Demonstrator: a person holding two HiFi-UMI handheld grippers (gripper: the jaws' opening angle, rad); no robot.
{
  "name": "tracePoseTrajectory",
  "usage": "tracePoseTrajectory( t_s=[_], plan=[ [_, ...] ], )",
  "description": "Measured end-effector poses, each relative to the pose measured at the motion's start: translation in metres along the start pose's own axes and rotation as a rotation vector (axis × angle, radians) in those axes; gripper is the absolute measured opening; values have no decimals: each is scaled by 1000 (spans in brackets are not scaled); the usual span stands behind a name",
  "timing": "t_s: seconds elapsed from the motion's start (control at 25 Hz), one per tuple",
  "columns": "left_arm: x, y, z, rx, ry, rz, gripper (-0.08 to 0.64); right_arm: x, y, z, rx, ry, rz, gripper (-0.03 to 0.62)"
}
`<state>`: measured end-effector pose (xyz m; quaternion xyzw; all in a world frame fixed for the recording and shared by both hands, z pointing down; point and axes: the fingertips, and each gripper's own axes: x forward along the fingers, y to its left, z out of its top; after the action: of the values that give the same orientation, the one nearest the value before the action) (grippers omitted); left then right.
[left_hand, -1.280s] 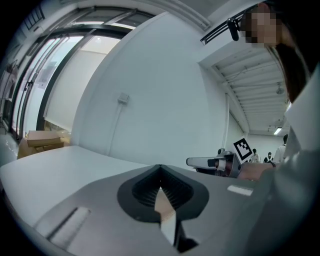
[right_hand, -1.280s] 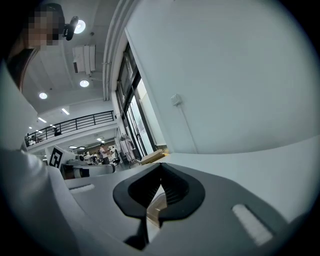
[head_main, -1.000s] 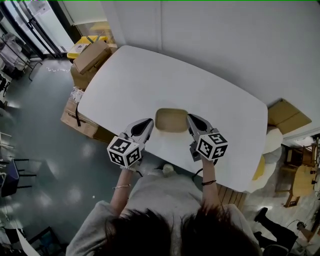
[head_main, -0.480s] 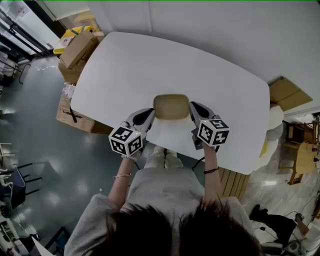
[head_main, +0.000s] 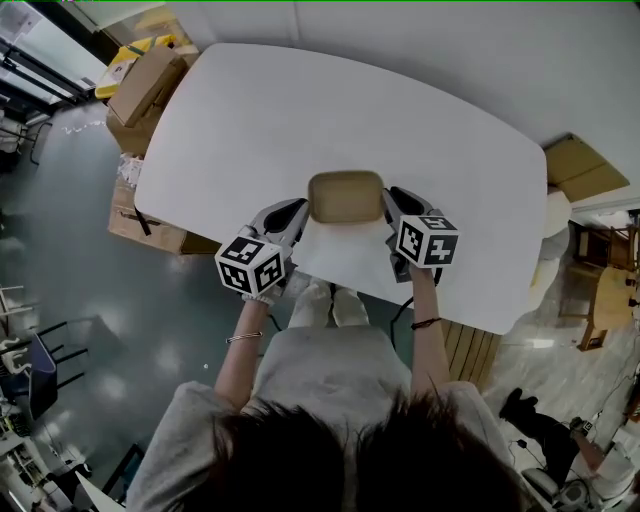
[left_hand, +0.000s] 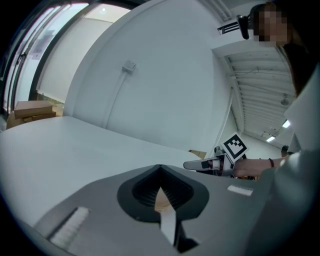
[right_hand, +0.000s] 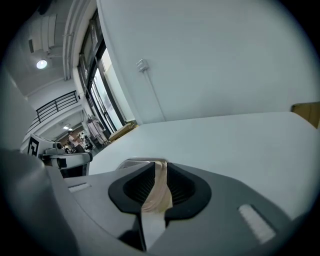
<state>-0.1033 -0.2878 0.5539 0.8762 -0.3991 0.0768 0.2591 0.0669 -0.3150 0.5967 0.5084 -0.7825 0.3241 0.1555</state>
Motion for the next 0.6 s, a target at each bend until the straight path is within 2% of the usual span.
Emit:
tracePoseTrajectory(
  t_s=[0.6],
  plan=[
    [0, 6, -14, -39, 20, 7, -9, 16, -12, -19, 22, 67, -52, 77]
  ],
)
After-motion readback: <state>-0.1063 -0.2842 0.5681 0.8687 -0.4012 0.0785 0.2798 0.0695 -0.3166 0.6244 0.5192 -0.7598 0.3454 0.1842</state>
